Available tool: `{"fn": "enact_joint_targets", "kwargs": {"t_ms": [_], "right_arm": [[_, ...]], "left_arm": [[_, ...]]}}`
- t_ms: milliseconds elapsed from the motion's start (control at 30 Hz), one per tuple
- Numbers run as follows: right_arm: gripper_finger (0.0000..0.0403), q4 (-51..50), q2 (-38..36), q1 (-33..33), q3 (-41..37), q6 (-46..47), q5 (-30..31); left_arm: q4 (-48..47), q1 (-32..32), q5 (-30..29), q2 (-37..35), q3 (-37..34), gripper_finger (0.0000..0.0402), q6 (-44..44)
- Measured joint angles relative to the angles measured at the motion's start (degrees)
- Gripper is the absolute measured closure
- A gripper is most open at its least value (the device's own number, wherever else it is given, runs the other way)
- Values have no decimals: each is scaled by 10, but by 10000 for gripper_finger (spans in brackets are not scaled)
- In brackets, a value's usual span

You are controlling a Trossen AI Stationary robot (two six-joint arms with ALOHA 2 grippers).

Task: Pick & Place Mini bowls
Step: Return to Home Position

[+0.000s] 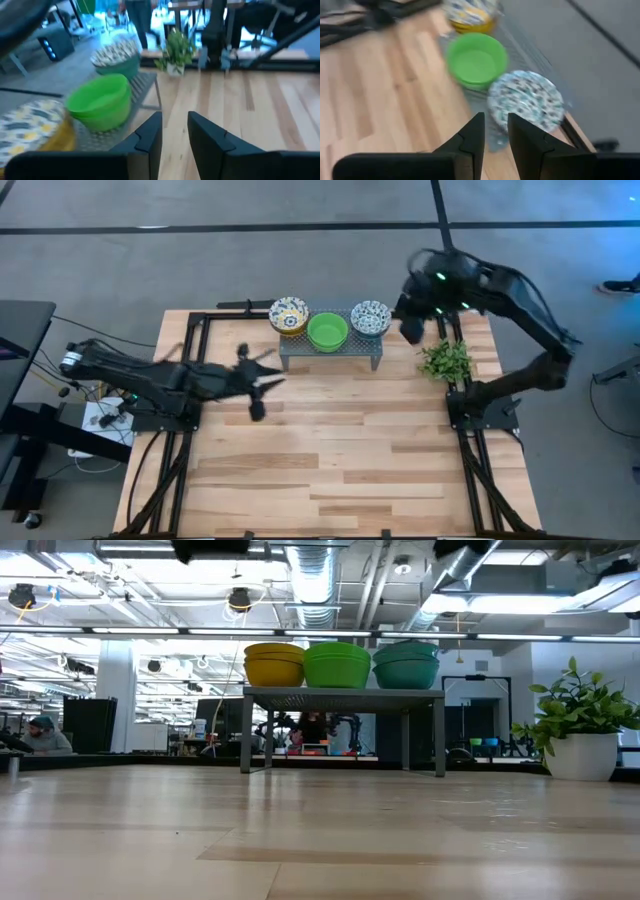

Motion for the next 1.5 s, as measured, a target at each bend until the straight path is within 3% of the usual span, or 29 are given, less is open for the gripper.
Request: {"fn": "enact_joint_targets", "kwargs": {"t_ms": [133, 367, 700, 1067, 1367, 1500], "right_arm": [[322, 93, -100, 66, -99, -9, -1], [322, 336, -287, 152, -391, 14, -4], [322, 556, -440, 218, -678, 32, -5], [322, 697, -594, 245, -848, 29, -51], [322, 707, -742, 240, -916, 27, -50], [322, 705, -739, 240, -933, 24, -49]], "left_arm": [[-52, 4, 0, -92, 0, 308, 7], [-65, 26, 0, -265, -91, 308, 0], [-25, 38, 3, -437, -195, 308, -23], [42, 38, 23, -529, -276, 308, -8], [71, 38, 36, -543, -324, 308, 5], [77, 38, 14, -543, -351, 308, 5]]}}
